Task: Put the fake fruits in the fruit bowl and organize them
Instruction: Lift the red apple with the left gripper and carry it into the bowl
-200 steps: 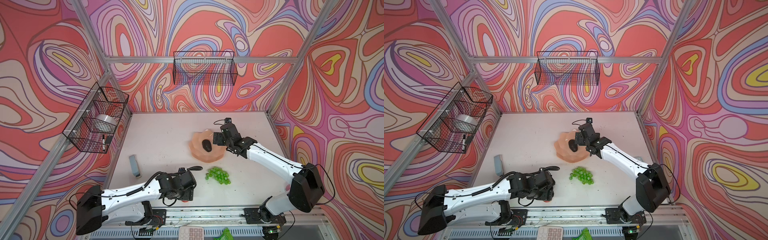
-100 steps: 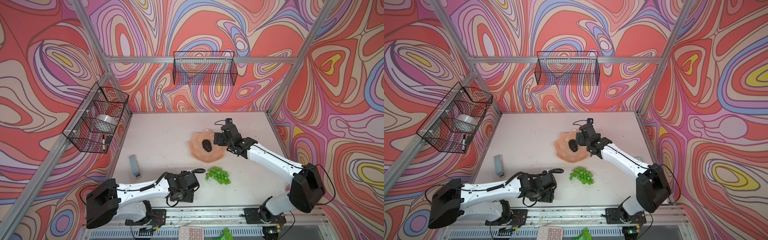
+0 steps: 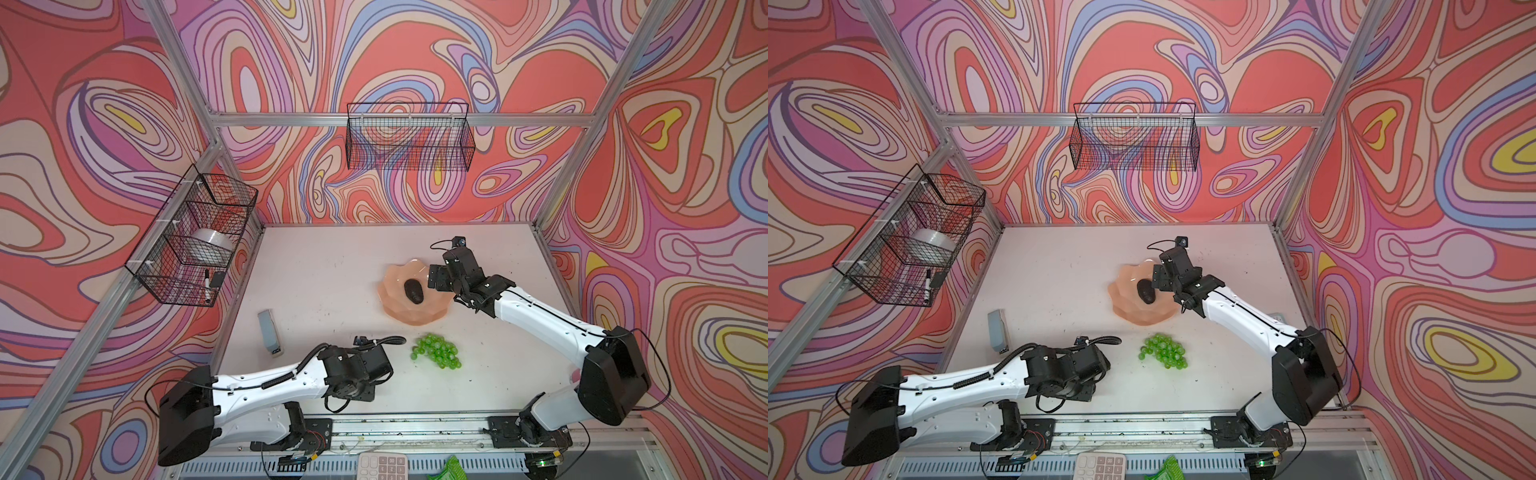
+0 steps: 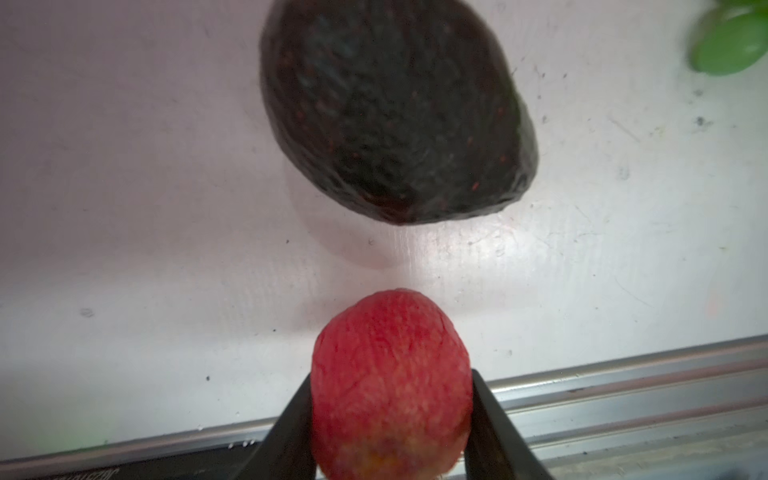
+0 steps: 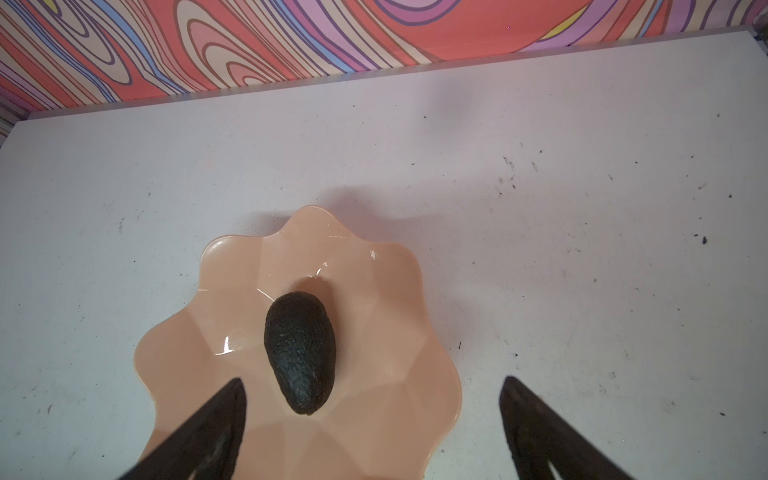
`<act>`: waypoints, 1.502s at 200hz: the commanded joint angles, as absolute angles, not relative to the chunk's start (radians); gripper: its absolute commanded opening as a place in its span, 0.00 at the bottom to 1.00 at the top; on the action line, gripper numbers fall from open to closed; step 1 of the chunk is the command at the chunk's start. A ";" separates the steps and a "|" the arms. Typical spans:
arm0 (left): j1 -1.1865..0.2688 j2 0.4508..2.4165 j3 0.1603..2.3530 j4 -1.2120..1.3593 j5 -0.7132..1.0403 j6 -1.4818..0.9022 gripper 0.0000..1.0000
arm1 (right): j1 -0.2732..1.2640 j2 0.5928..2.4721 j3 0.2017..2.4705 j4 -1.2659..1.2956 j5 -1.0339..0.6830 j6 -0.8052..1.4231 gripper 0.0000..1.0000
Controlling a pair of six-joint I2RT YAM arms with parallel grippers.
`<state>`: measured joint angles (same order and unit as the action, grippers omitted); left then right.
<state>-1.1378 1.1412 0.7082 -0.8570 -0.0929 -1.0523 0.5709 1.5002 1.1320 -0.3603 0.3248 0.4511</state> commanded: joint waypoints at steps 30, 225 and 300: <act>-1.033 1.033 0.945 -1.033 -0.206 -0.884 0.45 | 0.561 1.460 1.097 -0.344 0.318 0.464 0.98; -0.730 1.895 1.557 -0.744 -0.001 -0.455 0.42 | 0.545 1.172 0.958 -0.449 0.370 0.509 0.98; -0.730 2.057 1.665 -0.774 -0.030 -0.448 0.42 | 0.545 1.169 0.947 -0.448 0.371 0.506 0.98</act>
<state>-0.7322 2.0155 1.6283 -0.7441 -0.0051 -0.4629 0.5503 1.1908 0.9642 -0.4362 0.3553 0.5064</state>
